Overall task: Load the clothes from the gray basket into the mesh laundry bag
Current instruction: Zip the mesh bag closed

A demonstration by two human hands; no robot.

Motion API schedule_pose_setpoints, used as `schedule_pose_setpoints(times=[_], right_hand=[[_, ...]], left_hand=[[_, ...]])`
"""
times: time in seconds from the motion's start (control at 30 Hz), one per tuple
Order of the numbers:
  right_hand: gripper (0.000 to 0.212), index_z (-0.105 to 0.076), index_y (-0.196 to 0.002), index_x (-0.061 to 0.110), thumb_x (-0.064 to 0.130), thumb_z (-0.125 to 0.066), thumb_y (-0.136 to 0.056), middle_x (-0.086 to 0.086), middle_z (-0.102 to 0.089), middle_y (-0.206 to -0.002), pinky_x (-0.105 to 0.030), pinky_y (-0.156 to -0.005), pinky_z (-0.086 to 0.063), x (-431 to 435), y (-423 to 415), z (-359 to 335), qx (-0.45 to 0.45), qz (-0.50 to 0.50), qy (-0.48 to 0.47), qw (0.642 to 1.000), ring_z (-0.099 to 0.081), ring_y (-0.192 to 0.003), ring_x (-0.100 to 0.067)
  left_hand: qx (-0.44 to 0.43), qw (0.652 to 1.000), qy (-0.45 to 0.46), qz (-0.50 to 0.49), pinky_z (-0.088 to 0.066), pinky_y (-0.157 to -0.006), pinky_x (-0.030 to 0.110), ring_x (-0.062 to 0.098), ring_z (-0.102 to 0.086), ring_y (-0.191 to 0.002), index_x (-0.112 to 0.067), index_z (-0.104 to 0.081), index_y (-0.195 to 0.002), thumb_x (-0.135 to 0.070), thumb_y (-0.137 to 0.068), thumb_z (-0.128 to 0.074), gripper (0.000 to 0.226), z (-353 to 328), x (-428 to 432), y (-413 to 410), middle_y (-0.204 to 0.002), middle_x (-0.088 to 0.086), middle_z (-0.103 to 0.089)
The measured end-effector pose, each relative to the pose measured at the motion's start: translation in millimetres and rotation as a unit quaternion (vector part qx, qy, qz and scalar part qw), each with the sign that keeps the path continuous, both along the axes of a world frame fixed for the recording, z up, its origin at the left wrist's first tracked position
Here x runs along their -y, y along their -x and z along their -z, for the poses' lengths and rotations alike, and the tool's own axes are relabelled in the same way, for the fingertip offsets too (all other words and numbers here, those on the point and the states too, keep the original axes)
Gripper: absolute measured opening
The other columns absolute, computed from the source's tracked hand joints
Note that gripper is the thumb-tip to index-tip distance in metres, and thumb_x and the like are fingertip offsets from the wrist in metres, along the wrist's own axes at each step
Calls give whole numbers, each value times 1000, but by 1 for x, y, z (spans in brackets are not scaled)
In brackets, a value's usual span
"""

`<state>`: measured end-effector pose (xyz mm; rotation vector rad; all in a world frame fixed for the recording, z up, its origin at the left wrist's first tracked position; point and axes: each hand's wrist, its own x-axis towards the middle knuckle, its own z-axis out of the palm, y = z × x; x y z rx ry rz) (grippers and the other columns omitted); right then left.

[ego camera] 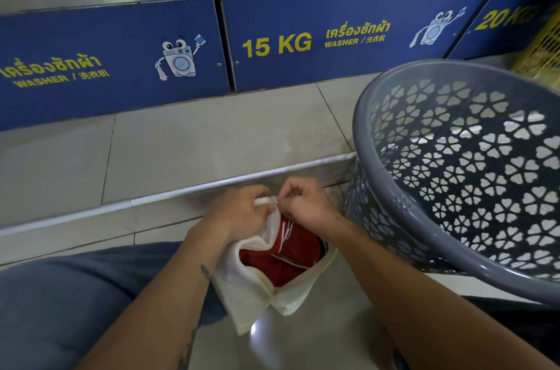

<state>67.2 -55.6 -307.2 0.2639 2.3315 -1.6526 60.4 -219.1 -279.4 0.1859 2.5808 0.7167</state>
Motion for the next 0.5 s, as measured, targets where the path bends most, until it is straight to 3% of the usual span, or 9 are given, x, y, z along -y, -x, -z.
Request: schedule_pose_setpoints(times=[0.07,0.13,0.23,0.3,0.5], right_hand=[[19,-63,-54,22,7,-61,-65,10,-58,-48,-24,-54,-39,0,-3,-2,0,10,1,1000,-49,-49,-5],[16,-62,-54,21,9,-62,-64,9,-57,-49,-26,-56,-40,0,-3,-4,7,17,5,1000,-50,-53,-8],[17,-66,-55,20,8,-66,-68,7,-63,-54,-28,-61,-48,0,-3,-5,21,8,-22,1000,-58,-59,-11],[20,-67,-56,20,7,-65,-70,7,-65,-55,-28,-61,-49,1,-3,-5,30,8,-32,999,-60,-60,-11],[23,-68,-55,24,9,-66,-72,10,-65,-51,-23,-53,-48,-5,-5,-13,19,-2,-44,999,-57,-49,1]], left_hand=[[-38,999,7,33,-48,-96,36,17,-58,-119,-44,-58,-126,-38,-90,-49,38,3,-4,-4,-128,-9,-65],[-63,997,5,48,-52,-81,34,20,-63,-104,-39,-65,-105,-29,-86,-47,27,6,-9,-7,-104,-7,-71],[-71,997,7,13,-52,-66,34,23,-64,-79,-29,-59,-72,-28,-78,-49,11,8,-12,-8,-72,-7,-64],[-75,997,4,-15,-53,-67,34,23,-64,-76,-32,-62,-71,-29,-74,-50,12,9,-12,-7,-72,-7,-66],[-107,985,-38,-131,-53,-81,33,23,-65,-90,-30,-76,-81,-22,-74,-53,25,9,-10,2,-90,-1,-75]])
